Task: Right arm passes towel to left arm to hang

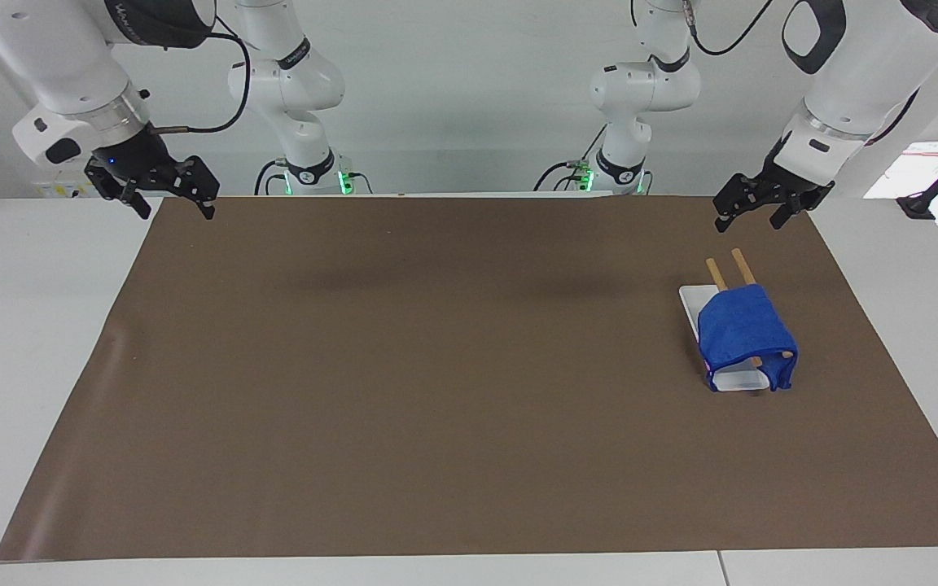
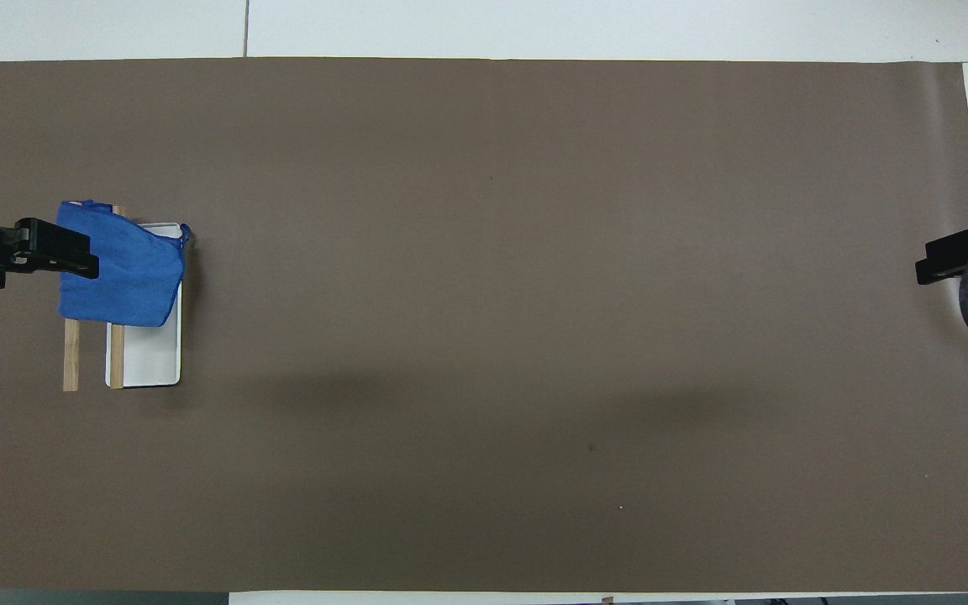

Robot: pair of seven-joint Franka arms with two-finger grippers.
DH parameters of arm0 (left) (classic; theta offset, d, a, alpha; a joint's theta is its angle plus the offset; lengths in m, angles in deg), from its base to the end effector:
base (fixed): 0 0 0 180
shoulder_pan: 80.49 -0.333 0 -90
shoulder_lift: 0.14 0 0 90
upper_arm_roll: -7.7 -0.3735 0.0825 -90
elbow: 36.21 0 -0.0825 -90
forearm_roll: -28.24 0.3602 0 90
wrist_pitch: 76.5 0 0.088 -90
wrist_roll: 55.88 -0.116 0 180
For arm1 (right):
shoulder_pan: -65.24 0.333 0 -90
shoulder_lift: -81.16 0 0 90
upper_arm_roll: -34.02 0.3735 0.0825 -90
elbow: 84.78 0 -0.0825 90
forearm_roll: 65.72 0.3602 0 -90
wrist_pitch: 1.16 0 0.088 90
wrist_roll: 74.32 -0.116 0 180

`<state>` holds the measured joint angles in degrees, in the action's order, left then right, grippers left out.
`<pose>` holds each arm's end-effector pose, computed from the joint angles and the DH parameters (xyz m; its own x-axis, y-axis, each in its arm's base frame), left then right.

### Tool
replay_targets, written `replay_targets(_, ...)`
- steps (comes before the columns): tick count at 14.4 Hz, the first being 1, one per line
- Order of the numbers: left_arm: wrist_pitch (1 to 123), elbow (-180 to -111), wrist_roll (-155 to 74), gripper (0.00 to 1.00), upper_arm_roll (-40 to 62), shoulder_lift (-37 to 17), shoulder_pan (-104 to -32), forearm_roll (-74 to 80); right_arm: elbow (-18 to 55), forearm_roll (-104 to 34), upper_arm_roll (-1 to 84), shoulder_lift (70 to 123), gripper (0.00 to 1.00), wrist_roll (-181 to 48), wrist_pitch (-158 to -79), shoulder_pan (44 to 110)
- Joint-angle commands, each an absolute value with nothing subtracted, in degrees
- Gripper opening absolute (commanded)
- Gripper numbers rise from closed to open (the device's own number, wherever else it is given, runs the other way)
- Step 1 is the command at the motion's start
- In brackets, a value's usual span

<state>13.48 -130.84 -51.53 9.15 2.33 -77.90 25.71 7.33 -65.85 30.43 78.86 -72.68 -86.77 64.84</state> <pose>0.5113 -0.0416 0.6594 0.9991 0.0054 -0.0412 0.0071 -0.9992 0.0400 0.5054 -0.0364 0.6710 0.9965 -0.0408 -0.0733 -0.0410 -0.9992 -0.0023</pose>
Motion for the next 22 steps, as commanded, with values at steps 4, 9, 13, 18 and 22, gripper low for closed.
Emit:
replay_targets(4, 11.84, -129.72, -53.41, 1.0, 8.31, 3.12, -78.11, 27.45, 8.38, -64.66, 30.85, 77.91, 1.0, -71.16, -86.85, 64.18)
replay_targets(9, 10.95, -130.34, -54.38, 1.0, 8.23, 3.47, -78.2, 28.06, 8.38, -64.66, 30.85, 77.91, 1.0, -71.25, -86.85, 64.18)
replay_targets(13, 11.13, -130.43, -54.38, 1.0, 8.31, 3.56, -77.94, 28.86, 8.38, -64.66, 30.85, 77.91, 1.0, -71.25, -86.85, 64.18)
replay_targets(18, 11.48, -130.6, -54.29, 1.0, 8.23, 3.64, -77.68, 28.94, 8.47, -64.66, 30.85, 77.91, 1.0, -71.16, -86.76, 64.18)
replay_targets(22, 11.74, -130.6, -54.3, 1.0, 8.31, 3.64, -77.76, 28.94, 8.47, -64.66, 30.85, 77.91, 1.0, -71.16, -86.76, 64.18)
